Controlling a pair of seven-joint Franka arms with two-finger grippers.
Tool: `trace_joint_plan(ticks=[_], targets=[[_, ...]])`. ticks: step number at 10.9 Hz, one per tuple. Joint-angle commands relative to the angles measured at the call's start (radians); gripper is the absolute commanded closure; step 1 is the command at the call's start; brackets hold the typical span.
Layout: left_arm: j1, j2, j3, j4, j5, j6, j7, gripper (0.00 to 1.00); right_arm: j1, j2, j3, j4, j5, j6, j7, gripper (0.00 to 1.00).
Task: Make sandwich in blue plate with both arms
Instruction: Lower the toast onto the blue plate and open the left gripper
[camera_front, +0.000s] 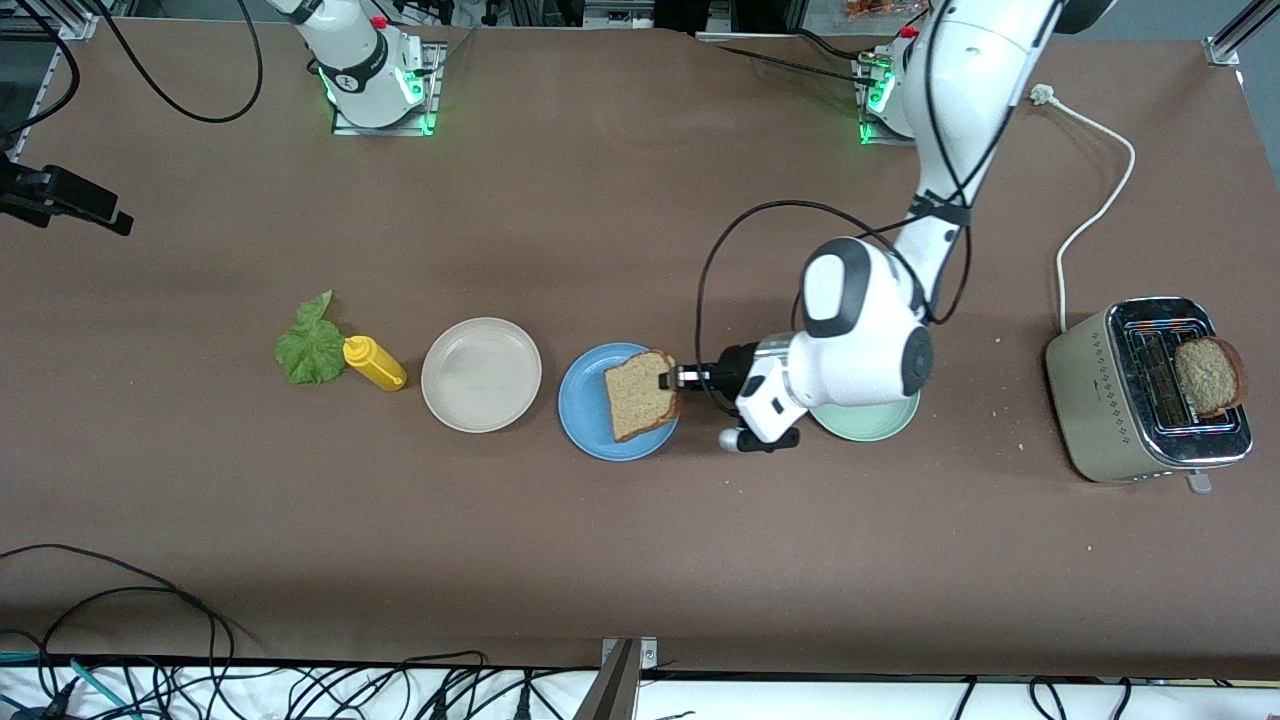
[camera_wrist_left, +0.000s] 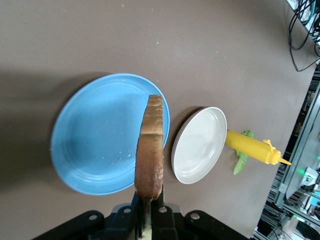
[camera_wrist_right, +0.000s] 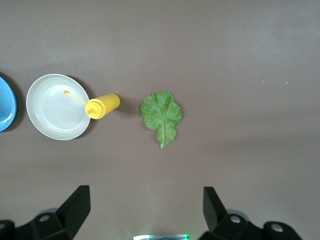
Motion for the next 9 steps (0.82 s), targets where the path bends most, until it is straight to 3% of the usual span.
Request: trace_joint_plan(ticks=[1,9], targets=[[-0.065,0.046,0.019,0.031,-0.037,0.037,-0.009,1.00,-0.003,-0.005,0.001,0.009,0.019,-0.014,-0.002,0.00],[-0.093,0.117,0.019,0.052,-0.037,0.070,-0.007,1.00,-0.003,-0.005,-0.001,0.009,0.019,-0.015,-0.002,0.00]])
